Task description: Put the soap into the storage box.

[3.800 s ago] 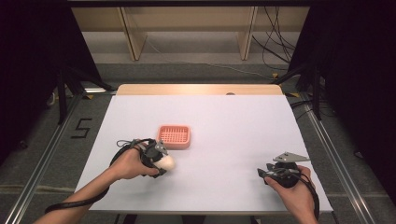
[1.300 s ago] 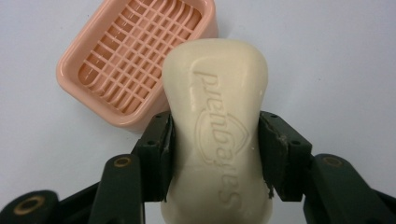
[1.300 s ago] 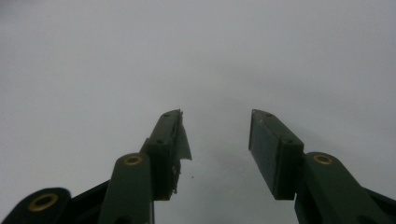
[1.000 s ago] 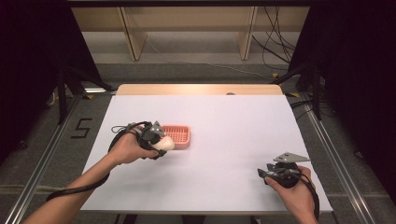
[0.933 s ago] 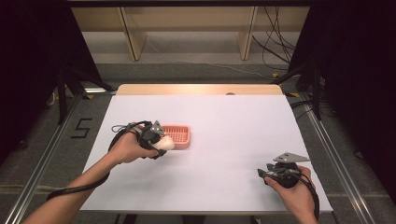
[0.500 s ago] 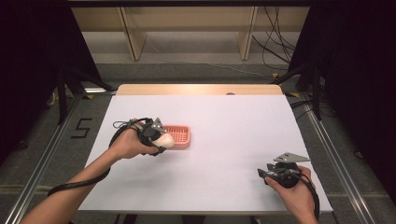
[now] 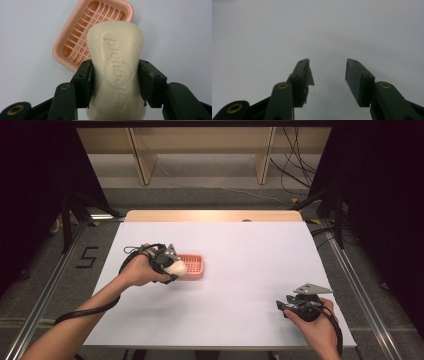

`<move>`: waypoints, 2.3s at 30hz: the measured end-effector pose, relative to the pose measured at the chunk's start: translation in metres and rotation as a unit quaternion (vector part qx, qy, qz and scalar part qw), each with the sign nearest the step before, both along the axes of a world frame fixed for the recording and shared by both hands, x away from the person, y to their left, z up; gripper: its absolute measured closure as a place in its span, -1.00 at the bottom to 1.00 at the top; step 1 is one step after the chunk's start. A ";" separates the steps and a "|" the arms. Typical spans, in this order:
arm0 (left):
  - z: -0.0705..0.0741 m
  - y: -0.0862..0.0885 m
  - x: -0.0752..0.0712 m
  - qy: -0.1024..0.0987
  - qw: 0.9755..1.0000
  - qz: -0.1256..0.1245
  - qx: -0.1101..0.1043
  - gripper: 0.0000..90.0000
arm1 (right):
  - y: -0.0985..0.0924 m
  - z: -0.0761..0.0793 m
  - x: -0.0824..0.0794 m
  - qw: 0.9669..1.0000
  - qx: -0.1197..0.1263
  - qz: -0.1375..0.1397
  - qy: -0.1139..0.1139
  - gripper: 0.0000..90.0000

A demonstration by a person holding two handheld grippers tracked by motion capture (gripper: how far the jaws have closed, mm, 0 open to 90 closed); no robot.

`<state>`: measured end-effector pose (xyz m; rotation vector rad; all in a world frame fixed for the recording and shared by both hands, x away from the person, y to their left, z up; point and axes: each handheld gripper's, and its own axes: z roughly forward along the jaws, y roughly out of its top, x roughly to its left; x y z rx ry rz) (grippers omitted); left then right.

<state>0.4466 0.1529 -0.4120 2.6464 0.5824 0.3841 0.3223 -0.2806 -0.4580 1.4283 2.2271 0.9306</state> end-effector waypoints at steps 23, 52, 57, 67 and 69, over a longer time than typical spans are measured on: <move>-0.002 -0.007 0.012 -0.017 1.000 -0.002 -0.016 0.08 | -0.002 -0.001 0.001 1.000 -0.005 0.009 -0.011 0.21; -0.008 -0.008 0.022 -0.041 0.998 0.001 -0.047 0.08 | -0.003 0.000 0.001 1.000 0.000 0.004 -0.012 0.21; -0.008 -0.008 0.026 -0.040 0.998 -0.004 -0.041 0.08 | -0.002 0.000 0.000 1.000 -0.001 0.003 -0.011 0.21; -0.013 -0.011 0.032 -0.038 0.998 0.003 -0.051 0.08 | -0.001 0.001 -0.001 1.000 0.002 -0.003 -0.002 0.21; -0.013 -0.011 0.033 -0.035 0.998 0.005 -0.050 0.08 | 0.000 0.001 -0.002 1.000 0.004 -0.006 0.002 0.21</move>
